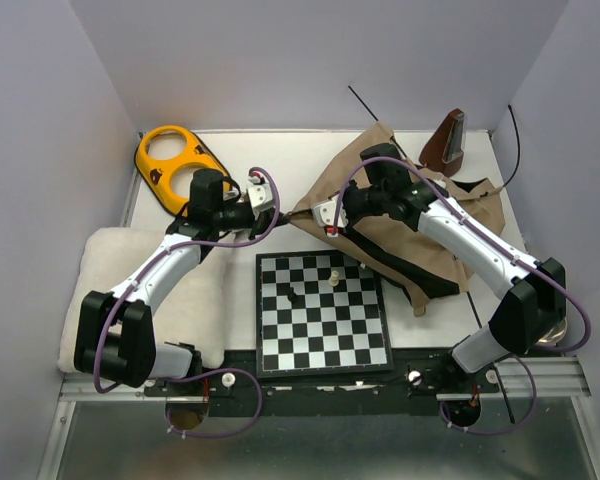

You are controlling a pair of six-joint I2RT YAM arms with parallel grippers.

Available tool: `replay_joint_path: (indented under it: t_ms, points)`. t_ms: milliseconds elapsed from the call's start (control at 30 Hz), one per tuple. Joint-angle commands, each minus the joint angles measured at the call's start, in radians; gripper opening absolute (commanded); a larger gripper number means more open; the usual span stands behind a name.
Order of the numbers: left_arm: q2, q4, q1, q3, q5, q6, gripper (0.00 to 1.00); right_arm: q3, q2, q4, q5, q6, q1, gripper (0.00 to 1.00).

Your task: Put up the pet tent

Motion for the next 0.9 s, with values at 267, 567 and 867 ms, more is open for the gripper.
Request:
replay_joint_path:
  t_ms: [267, 567, 867]
  points:
    - [-0.017, -0.026, 0.005, -0.012, -0.014, 0.078, 0.00, 0.037, 0.009, -0.013, 0.092, 0.002, -0.023, 0.01]
    - [-0.013, -0.053, 0.005, -0.016, -0.016, 0.086, 0.00, 0.025, 0.011, -0.013, 0.089, -0.010, -0.027, 0.01]
    - [-0.002, -0.044, 0.008, -0.001, -0.017, 0.066, 0.00, -0.021, -0.006, -0.022, 0.092, -0.063, -0.027, 0.01]
